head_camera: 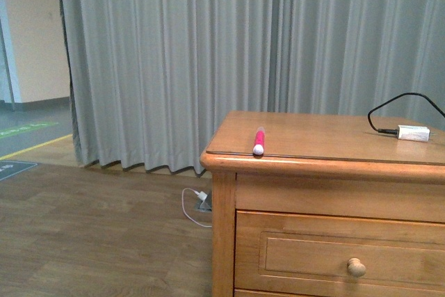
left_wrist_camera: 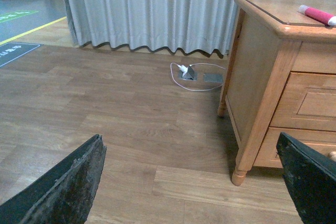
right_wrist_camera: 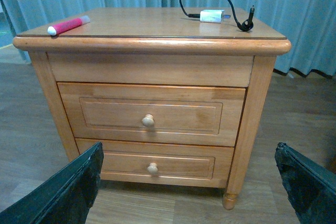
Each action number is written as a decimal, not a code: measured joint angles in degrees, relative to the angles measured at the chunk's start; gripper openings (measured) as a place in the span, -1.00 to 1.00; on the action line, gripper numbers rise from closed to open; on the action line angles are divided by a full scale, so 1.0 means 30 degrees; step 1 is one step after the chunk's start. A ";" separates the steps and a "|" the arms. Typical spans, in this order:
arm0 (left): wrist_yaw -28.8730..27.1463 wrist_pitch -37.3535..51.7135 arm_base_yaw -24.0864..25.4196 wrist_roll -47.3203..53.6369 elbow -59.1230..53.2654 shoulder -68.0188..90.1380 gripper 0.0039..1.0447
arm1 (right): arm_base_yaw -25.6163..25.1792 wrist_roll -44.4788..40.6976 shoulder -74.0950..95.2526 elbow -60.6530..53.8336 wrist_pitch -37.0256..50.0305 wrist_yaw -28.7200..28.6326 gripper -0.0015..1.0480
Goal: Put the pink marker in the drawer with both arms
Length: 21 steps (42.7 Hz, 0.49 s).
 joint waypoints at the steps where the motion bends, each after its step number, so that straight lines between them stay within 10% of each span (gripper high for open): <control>1: 0.0000 0.0000 0.0000 0.0000 0.0000 0.0000 0.89 | 0.0000 0.0000 0.0000 0.0000 0.0000 -0.0007 0.84; 21: 0.0000 0.0000 0.0000 -0.0007 0.0000 0.0000 0.89 | 0.0000 0.0000 0.0000 0.0000 0.0000 0.0000 0.84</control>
